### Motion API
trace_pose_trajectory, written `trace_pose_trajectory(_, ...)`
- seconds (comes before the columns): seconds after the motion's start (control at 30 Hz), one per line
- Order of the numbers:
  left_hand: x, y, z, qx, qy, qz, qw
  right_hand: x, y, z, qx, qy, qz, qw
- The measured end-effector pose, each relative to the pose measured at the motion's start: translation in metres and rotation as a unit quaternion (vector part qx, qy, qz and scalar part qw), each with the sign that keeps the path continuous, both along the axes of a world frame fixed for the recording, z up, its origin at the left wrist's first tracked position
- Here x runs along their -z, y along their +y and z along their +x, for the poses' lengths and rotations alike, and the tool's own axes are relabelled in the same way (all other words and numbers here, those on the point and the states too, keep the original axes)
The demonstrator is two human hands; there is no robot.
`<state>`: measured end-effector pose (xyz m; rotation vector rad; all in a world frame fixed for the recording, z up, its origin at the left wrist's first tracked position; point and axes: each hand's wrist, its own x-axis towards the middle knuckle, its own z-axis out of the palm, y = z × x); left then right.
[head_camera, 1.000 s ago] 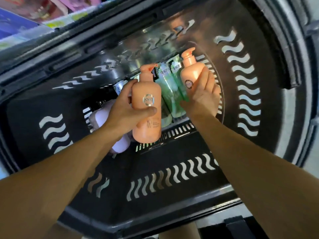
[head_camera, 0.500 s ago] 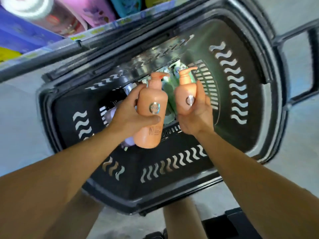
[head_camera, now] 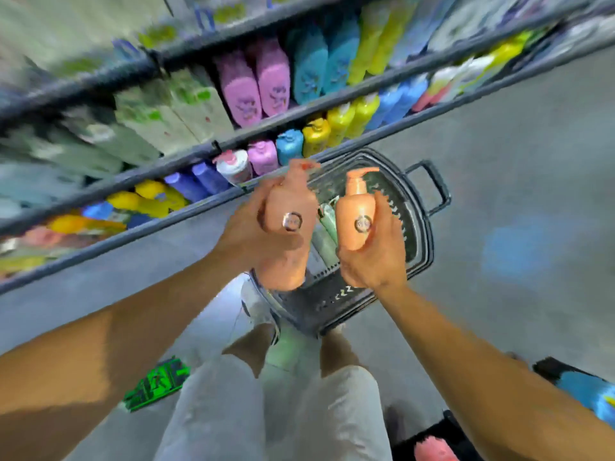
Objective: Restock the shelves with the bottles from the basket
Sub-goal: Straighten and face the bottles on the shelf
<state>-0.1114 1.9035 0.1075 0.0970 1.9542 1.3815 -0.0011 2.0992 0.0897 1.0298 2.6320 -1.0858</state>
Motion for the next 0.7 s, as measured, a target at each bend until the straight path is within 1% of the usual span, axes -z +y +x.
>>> trace_pose_trajectory(0.17,-0.107,-0.051,0.008,-0.042,0.087,0.004,0.995,-0.099,-0.036,-0.006,-0.050,0.084,0.016,0.995)
trace_pose_trajectory(0.3,-0.183,-0.093,0.028,-0.119,0.132,0.039,0.983,-0.173,-0.065,-0.014,-0.094,0.171,0.027,0.981)
trace_pose_trajectory(0.47,-0.267,-0.148,0.067,-0.189,0.237,0.054,0.951,-0.256,-0.113,-0.012,-0.147,0.271,0.032,0.951)
trace_pose_trajectory(0.6,-0.322,-0.193,0.099,-0.237,0.285,0.050,0.927,-0.314,-0.158,-0.008,-0.184,0.320,0.024,0.929)
trace_pose_trajectory(0.7,-0.357,-0.229,0.121,-0.262,0.314,0.037,0.912,-0.353,-0.194,-0.006,-0.213,0.366,0.020,0.906)
